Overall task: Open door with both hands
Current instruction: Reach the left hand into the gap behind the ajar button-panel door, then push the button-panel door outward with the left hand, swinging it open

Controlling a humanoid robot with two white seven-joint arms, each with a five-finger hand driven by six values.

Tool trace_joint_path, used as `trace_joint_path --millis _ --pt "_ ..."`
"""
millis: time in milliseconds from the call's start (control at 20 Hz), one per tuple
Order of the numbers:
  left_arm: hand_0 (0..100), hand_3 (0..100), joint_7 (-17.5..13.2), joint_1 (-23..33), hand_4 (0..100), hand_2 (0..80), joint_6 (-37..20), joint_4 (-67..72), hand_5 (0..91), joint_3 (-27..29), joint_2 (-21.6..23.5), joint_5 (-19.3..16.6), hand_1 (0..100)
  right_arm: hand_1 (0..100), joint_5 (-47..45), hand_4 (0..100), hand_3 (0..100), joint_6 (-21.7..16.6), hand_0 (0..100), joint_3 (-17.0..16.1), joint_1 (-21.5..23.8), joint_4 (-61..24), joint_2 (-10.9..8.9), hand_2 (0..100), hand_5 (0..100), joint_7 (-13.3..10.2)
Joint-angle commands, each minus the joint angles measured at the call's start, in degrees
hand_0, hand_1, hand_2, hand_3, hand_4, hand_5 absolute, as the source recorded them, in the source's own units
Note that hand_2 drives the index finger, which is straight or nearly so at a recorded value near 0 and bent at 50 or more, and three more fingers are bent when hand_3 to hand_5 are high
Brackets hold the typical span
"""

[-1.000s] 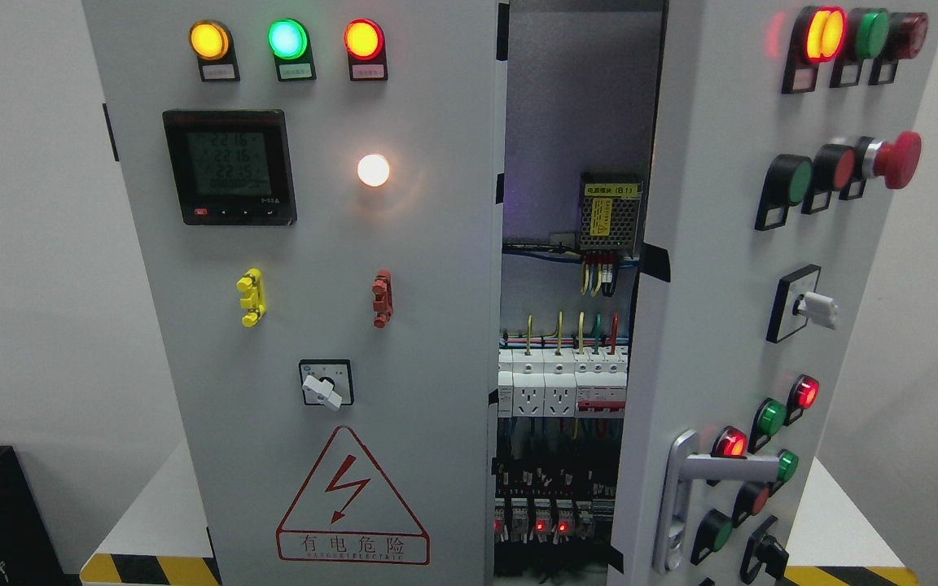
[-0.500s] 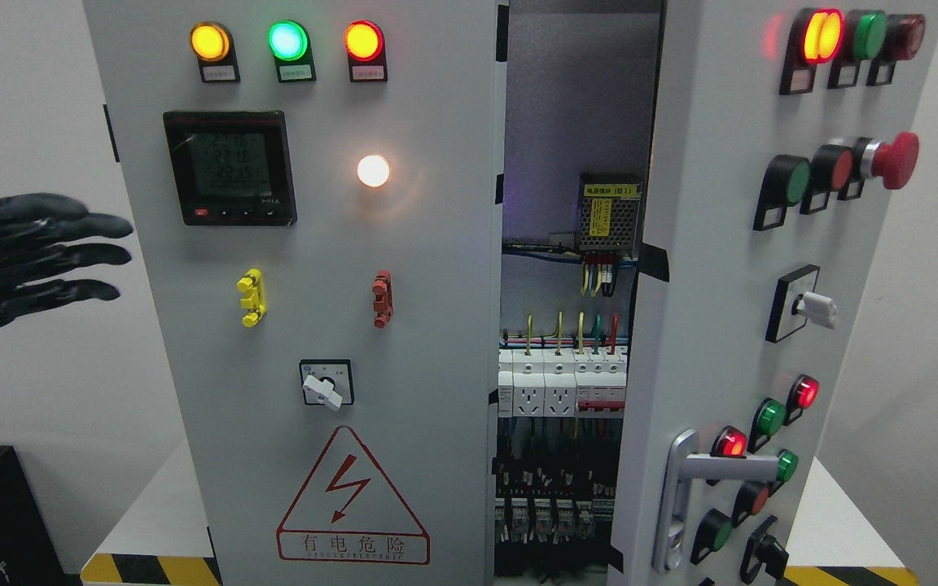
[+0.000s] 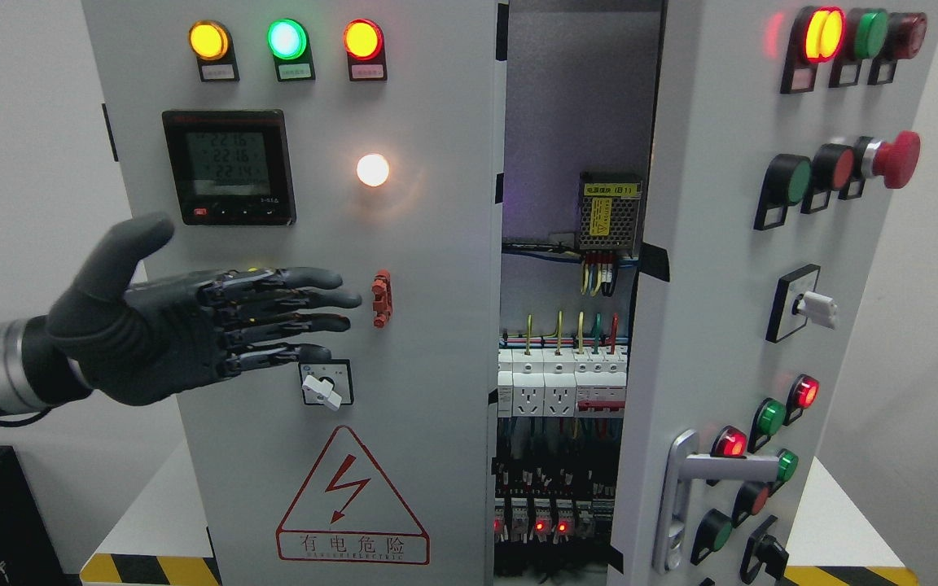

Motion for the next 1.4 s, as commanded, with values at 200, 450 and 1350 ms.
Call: trace_joint_path --millis 200,450,1350 --pt "0 0 0.89 -1.66 0 0.0 0.52 2.06 0.0 -0.11 -22.28 7.46 0 0 -0.62 0 0 -0.02 0 -0.06 -0.44 0.53 0.07 0 0 0.03" --pt "0 0 4.85 1.32 0 0.0 5.34 8.48 0.0 9.20 -32.30 6.33 0 0 -0.62 0 0 -0.02 0 0.02 -0.44 0.53 -0.02 0 0 0.03" --pt "0 0 20.12 11.07 0 0.0 13.44 11.13 0.0 26.97 -57.53 -17.46 0 0 -0.53 0 0 0.06 0 -0.06 -0.44 0.53 -0.02 0 0 0.03"
